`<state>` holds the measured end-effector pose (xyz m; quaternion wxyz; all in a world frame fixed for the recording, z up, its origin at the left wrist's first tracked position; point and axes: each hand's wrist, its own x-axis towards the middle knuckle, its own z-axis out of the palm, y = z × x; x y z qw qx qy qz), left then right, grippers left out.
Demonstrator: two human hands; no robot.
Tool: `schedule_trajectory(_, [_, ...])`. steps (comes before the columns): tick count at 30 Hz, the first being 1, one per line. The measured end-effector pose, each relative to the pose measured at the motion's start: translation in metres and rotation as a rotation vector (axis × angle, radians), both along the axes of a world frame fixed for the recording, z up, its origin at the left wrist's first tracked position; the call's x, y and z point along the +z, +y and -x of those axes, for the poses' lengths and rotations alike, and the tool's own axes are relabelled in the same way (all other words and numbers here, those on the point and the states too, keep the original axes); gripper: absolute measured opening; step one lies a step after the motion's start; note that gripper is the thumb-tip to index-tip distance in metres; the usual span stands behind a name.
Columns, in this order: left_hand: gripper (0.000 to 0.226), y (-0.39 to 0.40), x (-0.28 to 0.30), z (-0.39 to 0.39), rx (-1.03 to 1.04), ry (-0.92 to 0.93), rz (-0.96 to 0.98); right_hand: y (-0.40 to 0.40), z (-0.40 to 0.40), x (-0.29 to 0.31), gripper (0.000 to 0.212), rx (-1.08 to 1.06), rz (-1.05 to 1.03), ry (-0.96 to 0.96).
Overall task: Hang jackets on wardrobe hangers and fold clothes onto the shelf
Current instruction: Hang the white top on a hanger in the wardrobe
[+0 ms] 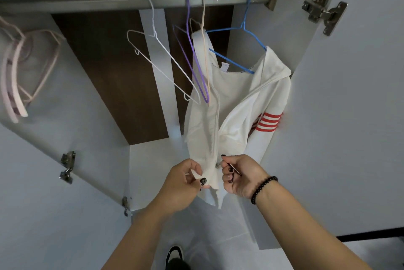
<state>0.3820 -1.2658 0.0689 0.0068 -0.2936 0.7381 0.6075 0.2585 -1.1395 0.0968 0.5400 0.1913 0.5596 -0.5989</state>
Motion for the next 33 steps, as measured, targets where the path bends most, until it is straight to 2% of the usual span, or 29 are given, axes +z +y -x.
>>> schedule_trajectory(2, [0.023, -0.009, -0.006, -0.008, -0.005, -0.003, -0.025, -0.006, 0.009, 0.003, 0.034, -0.027, 0.003, 0.021])
schedule_trajectory(5, [0.021, -0.021, -0.014, -0.019, 0.03, -0.034, -0.032, -0.016, 0.011, 0.004, 0.03, 0.049, -0.035, 0.103])
schedule_trajectory(9, [0.02, -0.034, -0.013, -0.02, 0.105, -0.064, 0.096, -0.033, 0.002, 0.003, 0.024, 0.234, -0.088, 0.264])
schedule_trajectory(13, [0.021, -0.041, -0.003, -0.01, -0.02, -0.029, 0.369, -0.045, 0.001, 0.01, 0.026, 0.309, -0.092, 0.378])
schedule_trajectory(17, [0.03, -0.041, 0.004, 0.01, -0.142, 0.066, 0.383, -0.054, 0.0, 0.014, 0.024, 0.344, -0.099, 0.424])
schedule_trajectory(22, [0.017, -0.049, -0.001, 0.022, -0.181, 0.099, 0.212, -0.058, 0.0, 0.012, 0.033, 0.311, -0.087, 0.363])
schedule_trajectory(25, [0.005, -0.062, -0.006, 0.022, -0.188, 0.123, 0.278, -0.064, -0.002, 0.011, 0.033, 0.302, -0.098, 0.322])
schedule_trajectory(33, [0.009, -0.103, -0.011, 0.012, -0.264, 0.115, 0.397, -0.095, -0.003, 0.004, 0.023, 0.161, -0.113, 0.209])
